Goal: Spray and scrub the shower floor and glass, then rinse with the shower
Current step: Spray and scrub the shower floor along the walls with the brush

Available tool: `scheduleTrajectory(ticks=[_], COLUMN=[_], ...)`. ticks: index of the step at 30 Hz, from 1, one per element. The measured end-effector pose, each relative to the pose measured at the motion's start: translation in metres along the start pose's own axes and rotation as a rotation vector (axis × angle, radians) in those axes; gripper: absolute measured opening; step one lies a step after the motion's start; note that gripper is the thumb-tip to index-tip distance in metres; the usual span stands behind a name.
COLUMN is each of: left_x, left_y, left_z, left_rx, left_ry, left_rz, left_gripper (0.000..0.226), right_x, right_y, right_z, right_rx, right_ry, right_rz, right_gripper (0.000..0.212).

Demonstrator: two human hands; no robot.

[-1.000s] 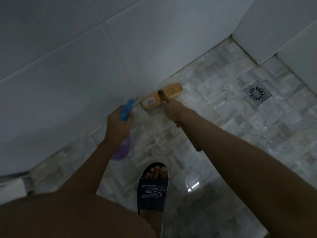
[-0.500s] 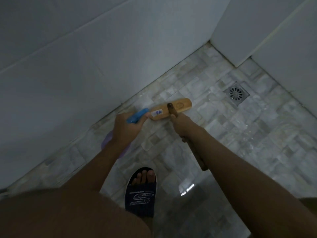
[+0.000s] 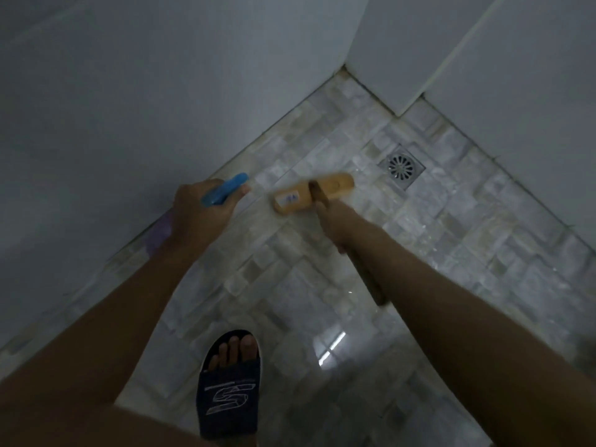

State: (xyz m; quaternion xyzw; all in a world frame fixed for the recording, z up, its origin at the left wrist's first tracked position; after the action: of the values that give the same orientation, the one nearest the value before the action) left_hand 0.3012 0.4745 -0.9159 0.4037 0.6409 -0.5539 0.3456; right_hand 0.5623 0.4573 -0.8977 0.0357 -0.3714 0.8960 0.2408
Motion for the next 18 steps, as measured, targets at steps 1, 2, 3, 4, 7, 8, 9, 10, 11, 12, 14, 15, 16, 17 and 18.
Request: scheduleTrajectory(ticks=[1, 2, 3, 4, 7, 8, 9, 10, 11, 12, 14, 15, 16, 17, 18], left_x=[0.0, -0.001, -0.003, -0.003, -0.002, -0.002, -0.002, 0.0, 0.003, 0.005, 0.003, 0.0, -0.003, -0.007, -0.007], left_y=[-0.001, -0.002, -0.003, -0.005, -0.01, -0.013, -0.016, -0.019, -0.024, -0.027, -0.03, -0.031, -0.031, -0.03, -0.029], left_z=[0.0, 0.0, -0.001, -0.001, -0.008, -0.011, -0.012, -0.014, -0.014, -0.014, -0.01, -0.008, -0.004, -0.002, 0.0], left_rx=[-0.009, -0.018, -0.022, -0.016, 0.004, -0.018, -0.055, -0.089, -0.122, -0.143, -0.16, -0.161, -0.165, -0.172, -0.186], left_ry=[-0.005, -0.015, -0.022, -0.016, -0.035, -0.065, -0.108, -0.153, -0.185, -0.197, -0.161, -0.125, -0.095, -0.077, -0.085], left_rz=[0.016, 0.041, 0.053, 0.044, 0.047, 0.08, 0.114, 0.153, 0.188, 0.21, 0.224, 0.223, 0.225, 0.222, 0.21], left_gripper=[0.048, 0.045, 0.043, 0.042, 0.034, 0.035, 0.04, 0.043, 0.045, 0.043, 0.03, 0.024, 0.018, 0.016, 0.021], right_x=[0.021, 0.039, 0.053, 0.061, 0.055, 0.045, 0.031, 0.016, 0.003, -0.011, -0.024, -0.021, -0.012, 0.001, 0.019], right_y=[-0.01, -0.019, -0.028, -0.034, -0.037, -0.032, -0.024, -0.016, -0.007, 0.001, 0.011, 0.011, 0.009, 0.005, 0.001], right_z=[-0.02, -0.038, -0.051, -0.061, -0.056, -0.045, -0.032, -0.015, 0.003, 0.019, 0.034, 0.033, 0.027, 0.017, 0.004], right_rx=[-0.02, -0.027, -0.025, -0.013, 0.017, 0.021, 0.022, 0.027, 0.049, 0.083, 0.118, 0.119, 0.113, 0.094, 0.059], right_ry=[-0.026, -0.037, -0.039, -0.04, -0.041, -0.055, -0.073, -0.082, -0.077, -0.061, -0.064, -0.075, -0.088, -0.106, -0.136], right_rz=[0.003, -0.009, -0.033, -0.058, -0.05, -0.038, -0.008, 0.017, 0.043, 0.073, 0.134, 0.15, 0.154, 0.149, 0.144], right_gripper=[0.053, 0.053, 0.053, 0.053, 0.055, 0.054, 0.053, 0.053, 0.052, 0.051, 0.05, 0.048, 0.046, 0.043, 0.045])
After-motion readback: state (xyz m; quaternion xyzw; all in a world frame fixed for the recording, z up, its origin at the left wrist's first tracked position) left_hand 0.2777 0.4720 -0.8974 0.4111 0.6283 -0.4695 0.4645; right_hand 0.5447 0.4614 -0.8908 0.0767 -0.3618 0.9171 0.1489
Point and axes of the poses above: each hand's wrist, its own z-axis away from the middle knuckle, its own y-axis out of the palm, x = y × z, the point moved 1 cm from there along -z, towards the middle knuckle, and after that the axes turned 11 degrees about z, right-handed, at the moved point
